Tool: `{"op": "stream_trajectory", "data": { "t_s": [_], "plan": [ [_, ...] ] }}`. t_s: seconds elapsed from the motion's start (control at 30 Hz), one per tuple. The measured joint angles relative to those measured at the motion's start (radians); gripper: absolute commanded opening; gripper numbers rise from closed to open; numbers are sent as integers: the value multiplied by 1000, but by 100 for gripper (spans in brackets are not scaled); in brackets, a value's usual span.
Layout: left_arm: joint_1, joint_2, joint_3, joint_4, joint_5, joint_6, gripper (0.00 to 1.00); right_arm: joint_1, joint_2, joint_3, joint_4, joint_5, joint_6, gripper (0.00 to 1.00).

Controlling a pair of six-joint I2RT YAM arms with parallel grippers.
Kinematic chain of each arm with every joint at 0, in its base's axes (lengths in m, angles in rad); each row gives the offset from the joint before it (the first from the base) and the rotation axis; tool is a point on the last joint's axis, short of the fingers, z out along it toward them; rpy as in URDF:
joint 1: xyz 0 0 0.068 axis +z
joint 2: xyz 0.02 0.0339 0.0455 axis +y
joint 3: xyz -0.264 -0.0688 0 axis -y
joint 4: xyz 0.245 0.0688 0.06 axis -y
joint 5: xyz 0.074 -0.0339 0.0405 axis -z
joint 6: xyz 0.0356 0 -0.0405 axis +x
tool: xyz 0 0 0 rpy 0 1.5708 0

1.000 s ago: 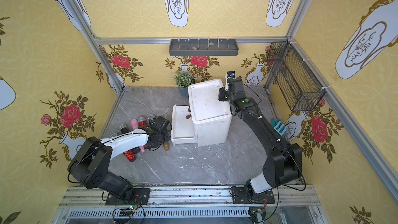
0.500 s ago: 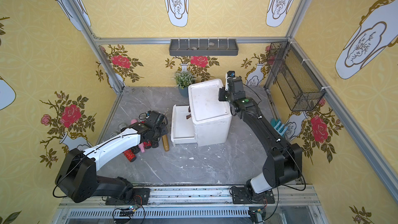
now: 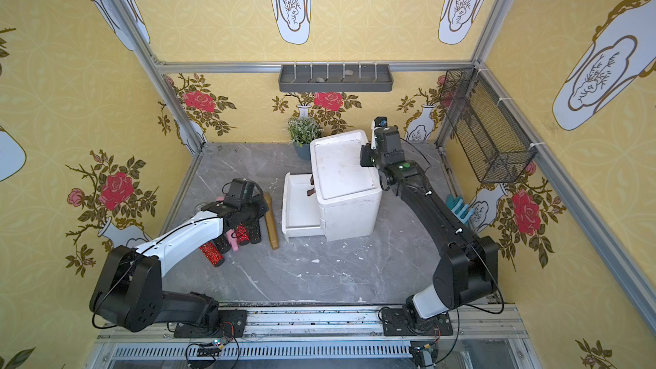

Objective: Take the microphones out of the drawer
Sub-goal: Close the drawer in the storage box.

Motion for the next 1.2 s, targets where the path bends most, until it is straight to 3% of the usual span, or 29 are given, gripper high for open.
{"op": "stream_trajectory", "data": {
  "t_s": [0.43, 1.2],
  "plan": [
    [-3, 136, 6, 136, 183, -14, 0, 3, 2, 6, -2, 4, 0, 9],
    [-159, 345, 190, 284, 305, -116, 0, 9, 11, 10, -6, 14, 4, 8]
  ]
}}
